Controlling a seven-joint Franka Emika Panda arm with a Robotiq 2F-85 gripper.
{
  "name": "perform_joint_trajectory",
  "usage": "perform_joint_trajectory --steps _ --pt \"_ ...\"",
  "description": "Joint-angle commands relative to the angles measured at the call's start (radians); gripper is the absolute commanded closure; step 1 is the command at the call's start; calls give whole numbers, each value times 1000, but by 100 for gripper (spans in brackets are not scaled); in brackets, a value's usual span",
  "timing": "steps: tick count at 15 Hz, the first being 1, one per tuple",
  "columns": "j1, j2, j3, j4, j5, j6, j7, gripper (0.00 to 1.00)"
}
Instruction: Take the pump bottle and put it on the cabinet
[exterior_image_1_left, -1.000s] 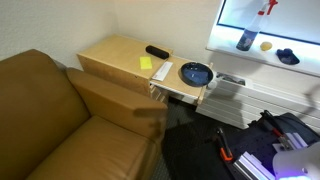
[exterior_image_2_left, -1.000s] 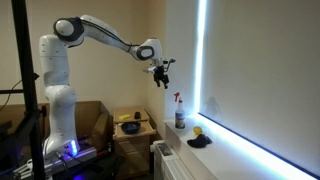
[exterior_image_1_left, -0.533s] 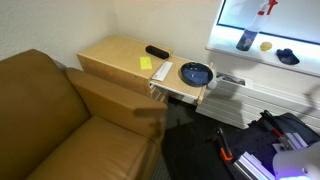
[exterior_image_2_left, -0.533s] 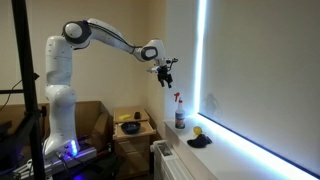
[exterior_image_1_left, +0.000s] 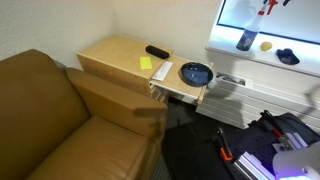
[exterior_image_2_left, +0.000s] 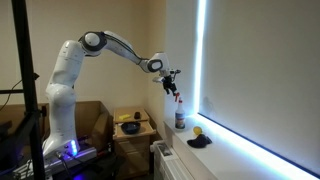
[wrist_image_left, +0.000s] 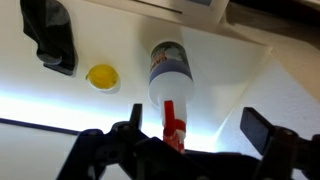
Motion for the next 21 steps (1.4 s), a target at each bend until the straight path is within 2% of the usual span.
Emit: perform_joint_trajectory --steps 1,3,4,5,8,9,14,16,18,19,21 --pt "-38 150 11 170 -33 50 146 0" --pt "-49 211 12 249 -35 22 219 0" --pt "-63 220 28 272 -20 -11 215 0" --pt "-54 167 31 191 -40 33 196 0" --pt "-63 208 35 243 -40 22 218 0" --pt "-50 238 18 261 -60 36 258 0" --pt "-55 327 40 337 -37 61 343 0" --pt "-43 361 22 376 -53 86 403 0" --pt "-36 380 10 405 -63 95 453 0" --pt "-48 334 32 363 -55 74 409 0" --pt "-46 350 28 386 -60 77 435 0"
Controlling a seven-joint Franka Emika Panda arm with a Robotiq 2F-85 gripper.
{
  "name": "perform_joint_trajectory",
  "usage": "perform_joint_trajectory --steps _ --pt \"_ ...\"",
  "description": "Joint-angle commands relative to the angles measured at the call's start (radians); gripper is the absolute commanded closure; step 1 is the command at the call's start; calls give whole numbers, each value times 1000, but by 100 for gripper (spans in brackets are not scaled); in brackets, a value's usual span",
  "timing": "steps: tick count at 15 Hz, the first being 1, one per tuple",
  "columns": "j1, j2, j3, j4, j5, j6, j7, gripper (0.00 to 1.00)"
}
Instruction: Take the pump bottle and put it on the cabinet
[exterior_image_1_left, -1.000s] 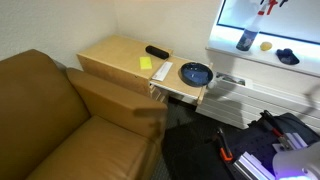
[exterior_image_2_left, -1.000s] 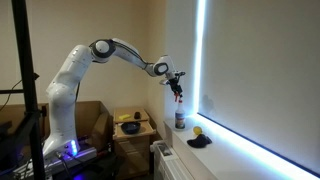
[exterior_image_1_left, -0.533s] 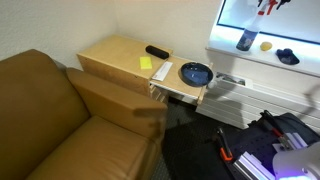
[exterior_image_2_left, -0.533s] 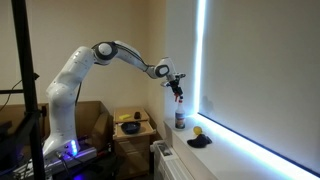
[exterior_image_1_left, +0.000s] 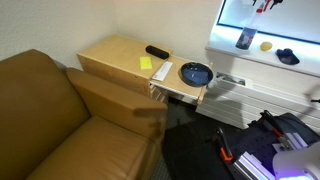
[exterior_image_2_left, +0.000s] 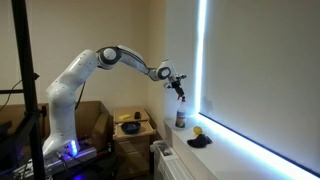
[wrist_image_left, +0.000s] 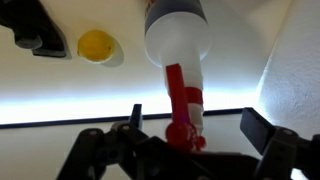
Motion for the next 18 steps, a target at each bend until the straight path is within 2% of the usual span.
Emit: perform_joint_trajectory --steps 1,4,9,10,13,14,18 --pt "0 4 -1 6 0 1 3 0" --pt "-7 -33 8 -12 -1 -47 -40 0" --pt "8 -58 -38 -8 -24 -54 -5 0" --pt "0 -31 -24 11 -6 -21 -14 0" --pt "0 -34 -27 11 -6 -22 -14 0" --pt "-27 -37 8 22 -1 -66 -29 0" --pt "-54 -32 30 33 21 -158 -42 0"
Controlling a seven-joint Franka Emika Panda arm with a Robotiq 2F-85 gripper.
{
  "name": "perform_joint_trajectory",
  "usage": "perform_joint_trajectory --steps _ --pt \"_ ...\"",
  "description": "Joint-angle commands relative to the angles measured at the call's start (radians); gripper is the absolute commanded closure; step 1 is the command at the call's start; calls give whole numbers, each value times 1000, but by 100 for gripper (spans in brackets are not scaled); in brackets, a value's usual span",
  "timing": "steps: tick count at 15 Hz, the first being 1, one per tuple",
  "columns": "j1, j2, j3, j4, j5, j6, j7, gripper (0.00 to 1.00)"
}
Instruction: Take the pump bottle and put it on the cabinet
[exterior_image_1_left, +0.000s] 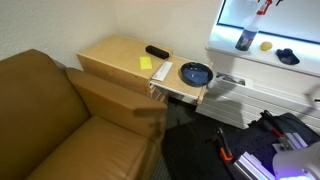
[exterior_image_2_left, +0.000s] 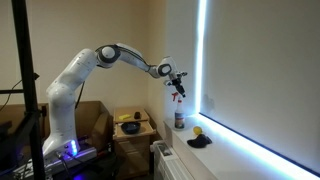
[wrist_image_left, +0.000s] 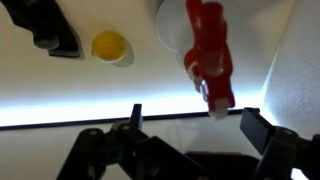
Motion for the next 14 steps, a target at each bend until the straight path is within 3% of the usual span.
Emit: perform_joint_trajectory --steps 1,2,6,7,8,10,14 --pt "-47 3 44 28 28 -112 -34 0" --pt "-13 0 12 3 6 -51 -2 0" --pt "-37 9 34 21 7 -90 -2 0" --pt "-36 16 32 25 9 -87 11 7" --pt "-39 19 37 25 18 -84 15 27" --pt "-33 26 32 25 14 -75 36 33" --pt "-31 37 35 30 17 -79 53 61"
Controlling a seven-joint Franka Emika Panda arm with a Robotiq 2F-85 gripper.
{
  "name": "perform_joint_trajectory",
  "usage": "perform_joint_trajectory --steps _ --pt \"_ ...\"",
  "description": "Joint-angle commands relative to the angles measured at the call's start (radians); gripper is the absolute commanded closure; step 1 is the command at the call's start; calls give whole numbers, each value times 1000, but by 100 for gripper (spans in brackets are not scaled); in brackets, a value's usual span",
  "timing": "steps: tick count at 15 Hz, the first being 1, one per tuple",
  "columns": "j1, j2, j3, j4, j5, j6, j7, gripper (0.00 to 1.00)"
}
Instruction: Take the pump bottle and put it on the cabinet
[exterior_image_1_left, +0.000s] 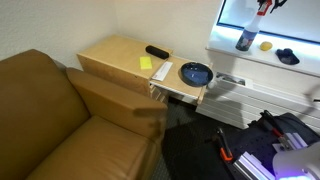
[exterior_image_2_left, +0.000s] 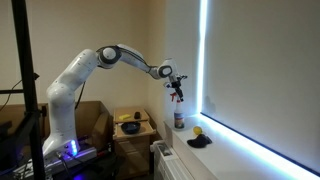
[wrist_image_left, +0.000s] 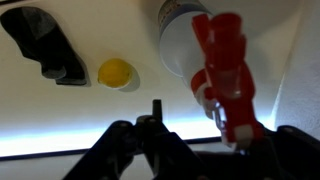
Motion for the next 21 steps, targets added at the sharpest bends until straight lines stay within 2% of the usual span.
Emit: perform_joint_trajectory --steps 1,2,3,4,5,10,11,13,15,21 --pt "-7 20 12 24 10 -3 20 69" --pt "-6 23 10 29 9 -10 29 75" --pt "-2 27 4 37 4 -26 46 34" --pt "-4 29 5 40 8 -31 53 38" --pt "-2 32 0 42 2 -30 68 37" --pt "-14 30 9 56 19 -55 86 5" --pt "-16 27 10 56 21 -58 86 1" --pt "-23 13 18 53 36 -55 75 0" --pt "-11 4 -4 46 27 -18 101 0" --pt "-9 -1 3 38 27 -29 82 0"
